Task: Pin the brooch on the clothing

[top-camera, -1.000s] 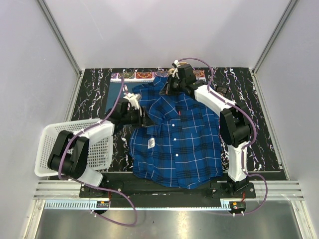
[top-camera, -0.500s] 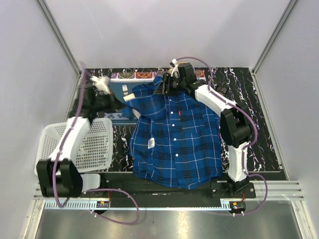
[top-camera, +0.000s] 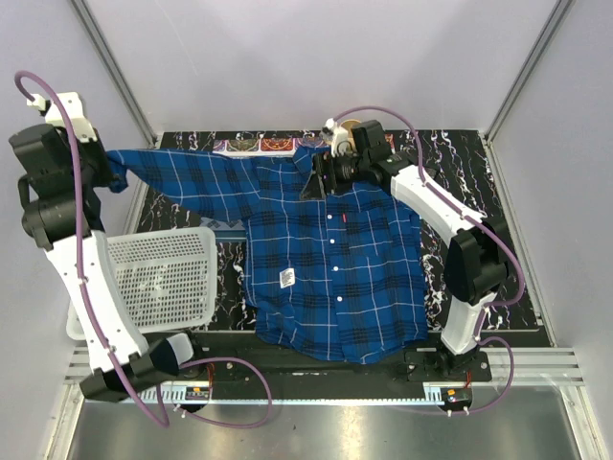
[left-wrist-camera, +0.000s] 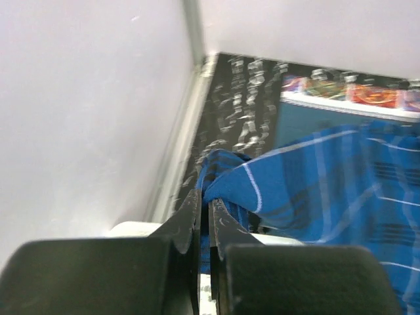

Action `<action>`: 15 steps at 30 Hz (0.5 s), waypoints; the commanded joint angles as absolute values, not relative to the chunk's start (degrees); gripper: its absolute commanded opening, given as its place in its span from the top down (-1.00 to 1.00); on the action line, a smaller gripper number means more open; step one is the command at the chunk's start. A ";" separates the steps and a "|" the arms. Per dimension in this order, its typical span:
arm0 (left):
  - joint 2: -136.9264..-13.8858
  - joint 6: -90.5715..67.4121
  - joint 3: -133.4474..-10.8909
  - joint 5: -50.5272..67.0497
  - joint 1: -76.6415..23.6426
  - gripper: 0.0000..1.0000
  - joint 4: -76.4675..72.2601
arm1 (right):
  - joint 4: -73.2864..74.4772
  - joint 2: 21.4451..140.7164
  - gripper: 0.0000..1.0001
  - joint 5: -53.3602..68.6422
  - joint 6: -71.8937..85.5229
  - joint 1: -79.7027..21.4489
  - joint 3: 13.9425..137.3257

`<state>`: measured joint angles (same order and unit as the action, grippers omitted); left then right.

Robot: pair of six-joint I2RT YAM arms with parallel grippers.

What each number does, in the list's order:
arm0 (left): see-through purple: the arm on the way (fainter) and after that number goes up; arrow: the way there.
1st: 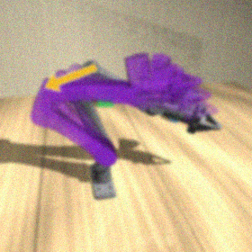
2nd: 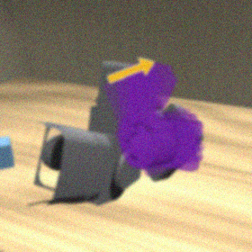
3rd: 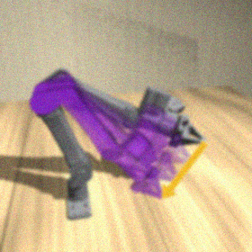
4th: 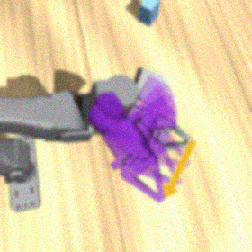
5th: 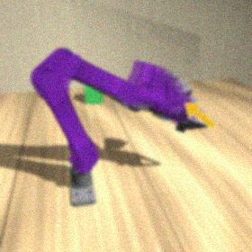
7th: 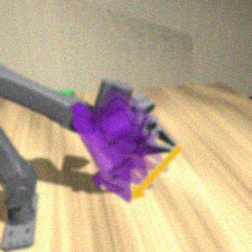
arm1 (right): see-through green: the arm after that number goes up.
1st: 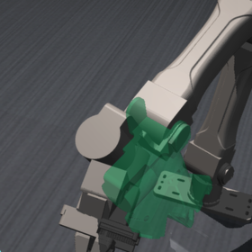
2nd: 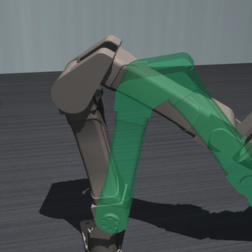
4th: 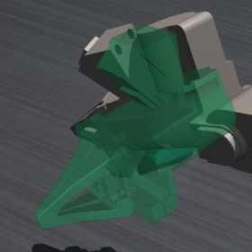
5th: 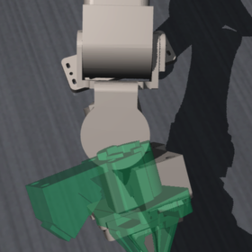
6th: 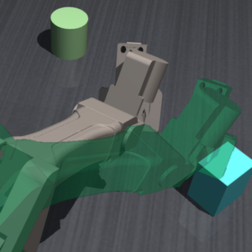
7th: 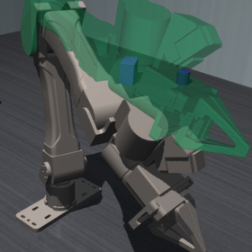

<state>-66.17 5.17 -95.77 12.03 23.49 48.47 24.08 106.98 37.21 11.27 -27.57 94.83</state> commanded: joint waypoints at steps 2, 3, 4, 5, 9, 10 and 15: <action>-75.40 13.43 -102.30 -3.86 25.66 1.00 50.28 | 33.03 103.27 -0.66 39.55 0.80 -30.41 89.13; -78.02 13.80 -103.52 -4.74 25.75 1.00 49.93 | 33.66 103.01 -0.66 39.46 0.27 -30.76 88.16; -79.26 14.32 -104.14 -6.05 25.84 1.00 49.57 | 34.27 102.83 -0.66 38.77 -1.65 -31.72 87.55; -80.58 14.76 -105.46 -6.33 25.93 1.00 48.87 | 34.45 102.40 -0.66 38.50 -2.10 -32.08 86.23; -86.56 14.68 -107.84 -5.98 25.93 1.00 46.24 | 34.54 102.48 -0.66 39.20 -2.11 -33.05 84.73; -89.01 14.59 -108.28 -5.98 25.84 1.00 45.01 | 34.63 102.65 -0.66 39.55 -2.02 -33.05 84.64; -96.05 17.57 -110.31 -10.09 25.66 1.00 43.86 | 36.21 102.04 -0.65 40.69 -3.51 -33.13 84.11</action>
<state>-93.08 14.52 -106.61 -4.01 25.50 49.01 35.11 104.92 38.72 -0.97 -33.01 84.18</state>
